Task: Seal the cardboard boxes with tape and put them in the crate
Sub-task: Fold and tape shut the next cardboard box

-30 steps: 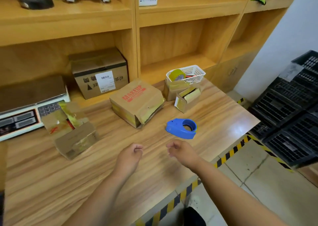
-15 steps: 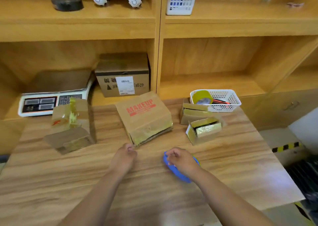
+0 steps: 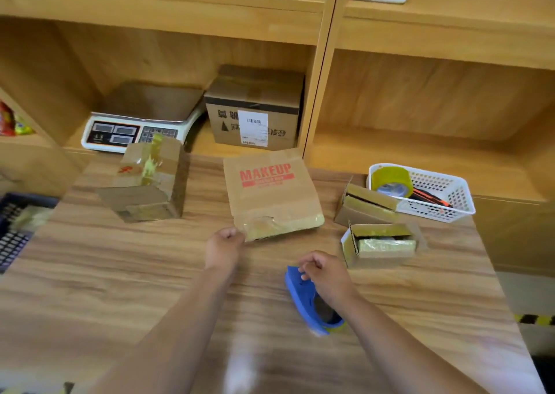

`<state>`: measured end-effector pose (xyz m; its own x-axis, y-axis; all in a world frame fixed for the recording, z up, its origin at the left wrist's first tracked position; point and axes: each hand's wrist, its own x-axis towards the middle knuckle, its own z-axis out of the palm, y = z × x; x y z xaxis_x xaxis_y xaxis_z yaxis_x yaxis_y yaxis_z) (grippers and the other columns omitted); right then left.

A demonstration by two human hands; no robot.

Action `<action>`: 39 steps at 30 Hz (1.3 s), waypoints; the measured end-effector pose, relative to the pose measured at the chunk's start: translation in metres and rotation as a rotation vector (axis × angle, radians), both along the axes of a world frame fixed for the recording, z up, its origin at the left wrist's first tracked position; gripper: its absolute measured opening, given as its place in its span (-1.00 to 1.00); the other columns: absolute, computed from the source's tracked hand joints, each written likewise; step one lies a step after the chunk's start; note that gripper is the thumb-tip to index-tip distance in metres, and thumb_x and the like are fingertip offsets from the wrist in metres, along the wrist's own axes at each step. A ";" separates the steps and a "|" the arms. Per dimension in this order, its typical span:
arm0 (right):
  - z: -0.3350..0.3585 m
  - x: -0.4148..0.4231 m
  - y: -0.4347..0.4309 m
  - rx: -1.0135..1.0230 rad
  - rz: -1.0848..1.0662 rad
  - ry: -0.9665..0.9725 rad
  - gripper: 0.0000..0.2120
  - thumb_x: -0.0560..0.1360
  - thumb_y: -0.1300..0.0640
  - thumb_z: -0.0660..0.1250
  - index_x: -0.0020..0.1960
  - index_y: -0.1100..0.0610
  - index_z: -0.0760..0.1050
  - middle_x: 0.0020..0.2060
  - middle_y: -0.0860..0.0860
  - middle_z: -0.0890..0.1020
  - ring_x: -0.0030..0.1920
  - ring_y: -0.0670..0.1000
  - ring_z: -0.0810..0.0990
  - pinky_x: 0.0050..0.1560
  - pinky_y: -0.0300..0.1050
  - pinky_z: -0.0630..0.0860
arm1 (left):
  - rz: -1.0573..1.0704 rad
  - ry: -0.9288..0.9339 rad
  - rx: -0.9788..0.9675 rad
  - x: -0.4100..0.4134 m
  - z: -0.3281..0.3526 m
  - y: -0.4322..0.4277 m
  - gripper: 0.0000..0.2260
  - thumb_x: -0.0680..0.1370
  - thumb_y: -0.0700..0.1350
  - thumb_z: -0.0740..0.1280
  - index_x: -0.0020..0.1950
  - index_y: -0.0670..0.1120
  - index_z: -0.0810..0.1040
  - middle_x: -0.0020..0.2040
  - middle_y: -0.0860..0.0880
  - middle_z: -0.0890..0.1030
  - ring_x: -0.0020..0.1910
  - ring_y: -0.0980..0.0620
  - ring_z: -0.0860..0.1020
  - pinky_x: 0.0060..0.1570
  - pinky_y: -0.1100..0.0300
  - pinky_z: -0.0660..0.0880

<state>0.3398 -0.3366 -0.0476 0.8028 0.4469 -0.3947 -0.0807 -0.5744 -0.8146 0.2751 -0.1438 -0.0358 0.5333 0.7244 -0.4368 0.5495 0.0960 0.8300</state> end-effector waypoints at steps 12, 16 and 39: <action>0.023 0.000 0.030 0.048 -0.400 -0.197 -0.59 0.53 0.17 0.27 0.36 0.12 0.33 0.11 -0.05 0.51 0.03 -0.02 0.55 0.19 0.02 0.46 | 0.192 -0.217 -0.249 -0.022 0.046 0.019 -0.88 0.51 -0.21 0.34 -0.24 -0.13 0.56 -0.44 0.02 0.55 -0.47 0.15 0.42 -0.37 0.31 0.39; 0.034 -0.006 0.052 0.054 -0.448 -0.161 -0.46 0.48 -0.04 0.37 0.37 0.14 0.31 0.20 -0.01 0.49 0.07 -0.02 0.53 0.17 -0.02 0.43 | 0.222 -0.252 -0.279 -0.034 0.063 0.030 -0.89 0.51 -0.17 0.37 -0.22 -0.13 0.56 -0.48 0.03 0.56 -0.52 0.16 0.43 -0.35 0.28 0.39; 0.072 -0.015 0.119 0.214 -0.597 -0.195 -0.74 0.43 0.35 0.21 0.03 0.06 0.40 -0.06 0.01 0.52 0.00 0.05 0.51 -0.02 -0.15 0.39 | 0.115 -0.086 0.033 -0.098 0.072 0.093 -0.72 0.48 0.01 0.34 -0.40 -0.07 0.54 -0.47 0.04 0.55 -0.36 -0.01 0.50 -0.15 0.10 0.46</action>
<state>0.3246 -0.2178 0.0248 0.9846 -0.0441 -0.1693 -0.1746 -0.3006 -0.9376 0.1771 -0.0510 0.0358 0.4801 0.7965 -0.3677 0.4630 0.1260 0.8773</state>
